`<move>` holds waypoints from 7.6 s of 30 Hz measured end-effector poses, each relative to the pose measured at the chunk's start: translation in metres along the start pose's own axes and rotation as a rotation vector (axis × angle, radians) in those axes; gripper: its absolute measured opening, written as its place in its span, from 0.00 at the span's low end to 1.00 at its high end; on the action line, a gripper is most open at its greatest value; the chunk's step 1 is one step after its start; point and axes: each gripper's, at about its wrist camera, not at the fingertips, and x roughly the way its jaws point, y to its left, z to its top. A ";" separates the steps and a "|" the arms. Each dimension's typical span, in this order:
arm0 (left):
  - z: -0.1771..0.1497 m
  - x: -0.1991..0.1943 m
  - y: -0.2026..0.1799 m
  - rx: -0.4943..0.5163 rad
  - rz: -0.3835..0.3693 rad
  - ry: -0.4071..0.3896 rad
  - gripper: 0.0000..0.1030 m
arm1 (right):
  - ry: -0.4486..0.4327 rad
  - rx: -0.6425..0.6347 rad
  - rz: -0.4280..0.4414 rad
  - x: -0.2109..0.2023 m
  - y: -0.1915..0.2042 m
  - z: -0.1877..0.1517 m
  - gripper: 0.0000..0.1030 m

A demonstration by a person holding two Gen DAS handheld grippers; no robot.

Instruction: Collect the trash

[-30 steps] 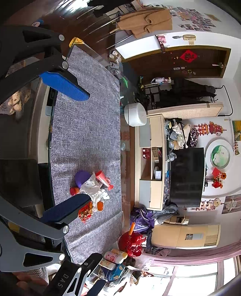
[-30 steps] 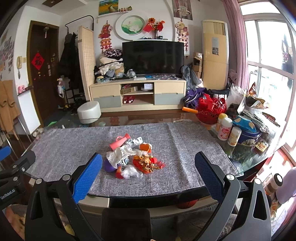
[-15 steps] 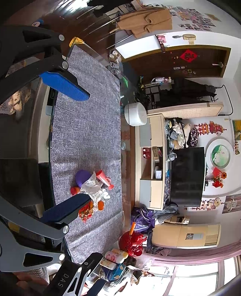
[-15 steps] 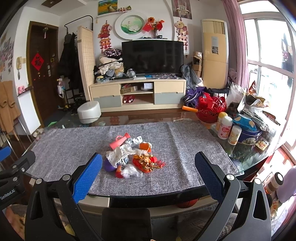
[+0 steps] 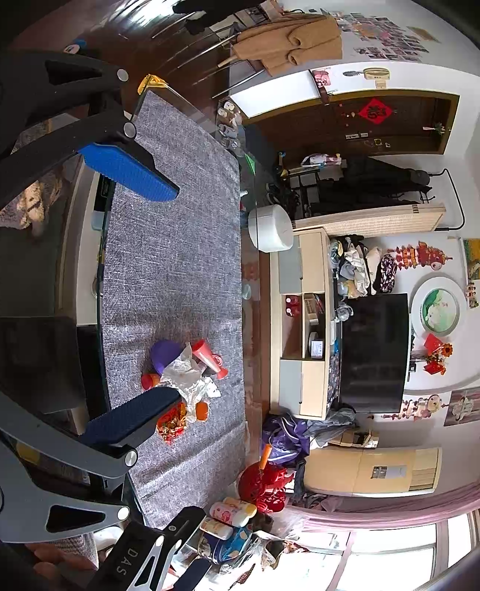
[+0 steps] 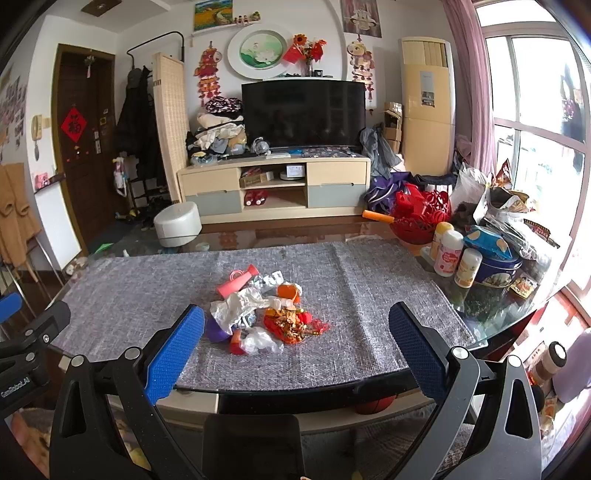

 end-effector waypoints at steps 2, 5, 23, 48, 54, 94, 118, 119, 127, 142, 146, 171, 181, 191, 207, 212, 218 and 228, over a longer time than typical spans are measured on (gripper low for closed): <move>0.001 0.001 0.001 0.001 0.001 0.002 0.92 | -0.003 0.005 -0.004 0.000 -0.003 0.002 0.97; 0.006 0.006 0.001 0.014 0.009 0.011 0.92 | -0.003 -0.001 -0.013 0.003 -0.007 0.007 0.97; 0.019 0.097 -0.009 0.133 0.015 0.133 0.92 | 0.172 -0.014 0.003 0.100 -0.036 0.023 0.97; -0.006 0.210 -0.051 0.181 -0.143 0.286 0.80 | 0.401 -0.064 0.200 0.217 -0.017 -0.034 0.53; -0.011 0.227 -0.062 0.184 -0.186 0.319 0.77 | 0.429 -0.030 0.236 0.233 -0.019 -0.038 0.53; 0.012 0.214 -0.073 0.157 -0.312 0.264 0.01 | 0.272 -0.010 0.240 0.194 -0.042 -0.006 0.30; -0.035 0.069 -0.038 0.133 -0.307 0.194 0.01 | 0.247 -0.093 0.281 0.068 -0.022 -0.039 0.30; -0.046 0.067 -0.039 0.135 -0.314 0.211 0.01 | 0.270 -0.098 0.283 0.067 -0.023 -0.048 0.30; -0.114 0.071 -0.037 0.133 -0.347 0.345 0.01 | 0.432 -0.088 0.295 0.073 -0.014 -0.113 0.30; -0.205 0.122 -0.057 0.145 -0.376 0.611 0.01 | 0.662 -0.021 0.296 0.123 0.000 -0.179 0.32; -0.208 0.131 -0.057 0.132 -0.374 0.633 0.25 | 0.692 0.007 0.312 0.135 0.001 -0.182 0.34; -0.129 0.117 -0.057 0.166 -0.339 0.476 0.87 | 0.421 0.041 0.218 0.125 -0.042 -0.069 0.82; -0.066 0.130 -0.042 0.149 -0.279 0.371 0.92 | 0.350 -0.005 0.189 0.143 -0.038 -0.030 0.85; -0.045 0.171 -0.038 0.142 -0.247 0.361 0.92 | 0.384 -0.029 0.253 0.178 -0.017 -0.033 0.75; -0.050 0.208 -0.042 0.142 -0.260 0.401 0.92 | 0.491 -0.020 0.315 0.235 0.000 -0.057 0.46; -0.045 0.217 -0.045 0.133 -0.272 0.403 0.92 | 0.486 -0.025 0.334 0.234 0.001 -0.058 0.25; -0.035 0.226 -0.056 0.123 -0.294 0.397 0.92 | 0.426 -0.037 0.249 0.225 -0.020 -0.047 0.19; -0.029 0.255 -0.091 0.147 -0.365 0.426 0.67 | 0.445 0.019 0.250 0.225 -0.045 -0.055 0.19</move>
